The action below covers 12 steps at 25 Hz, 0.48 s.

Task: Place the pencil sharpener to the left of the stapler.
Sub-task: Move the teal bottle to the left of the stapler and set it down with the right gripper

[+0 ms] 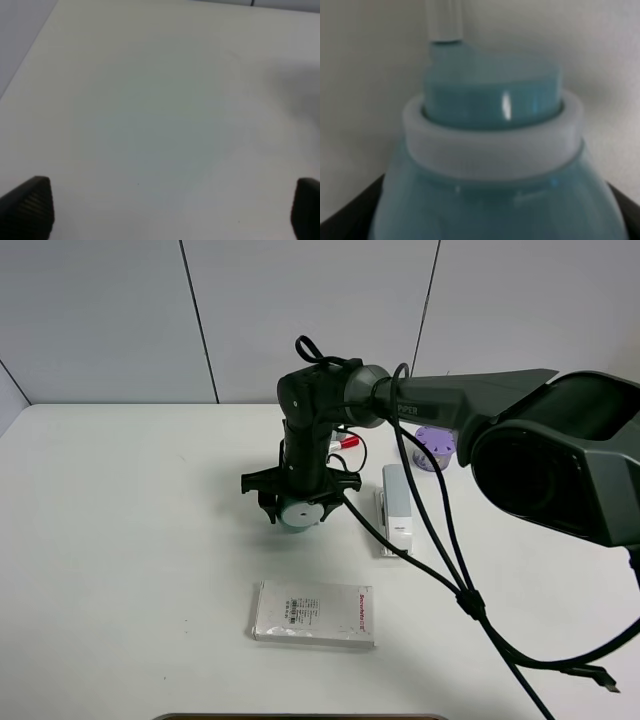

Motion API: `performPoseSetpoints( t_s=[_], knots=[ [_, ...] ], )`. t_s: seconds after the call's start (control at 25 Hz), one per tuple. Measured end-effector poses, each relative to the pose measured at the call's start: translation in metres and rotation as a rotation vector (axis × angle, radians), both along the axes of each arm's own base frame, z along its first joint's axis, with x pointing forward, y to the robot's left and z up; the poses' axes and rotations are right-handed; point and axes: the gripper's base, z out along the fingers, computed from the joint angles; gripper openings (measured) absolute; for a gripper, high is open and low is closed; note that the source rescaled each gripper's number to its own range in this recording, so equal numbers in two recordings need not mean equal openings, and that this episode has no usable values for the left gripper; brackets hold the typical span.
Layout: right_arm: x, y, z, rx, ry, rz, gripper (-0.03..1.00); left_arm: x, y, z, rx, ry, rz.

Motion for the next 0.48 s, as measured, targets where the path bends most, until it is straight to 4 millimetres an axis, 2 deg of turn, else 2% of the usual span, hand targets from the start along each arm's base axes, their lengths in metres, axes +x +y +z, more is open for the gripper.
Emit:
performPoseSetpoints(
  t_s=[0.48],
  knots=[
    [0.0002,0.0001,-0.0018,-0.004,0.005,0.000,0.02,0.0000,0.0000,0.0000,0.000,0.000,0.000]
  ],
)
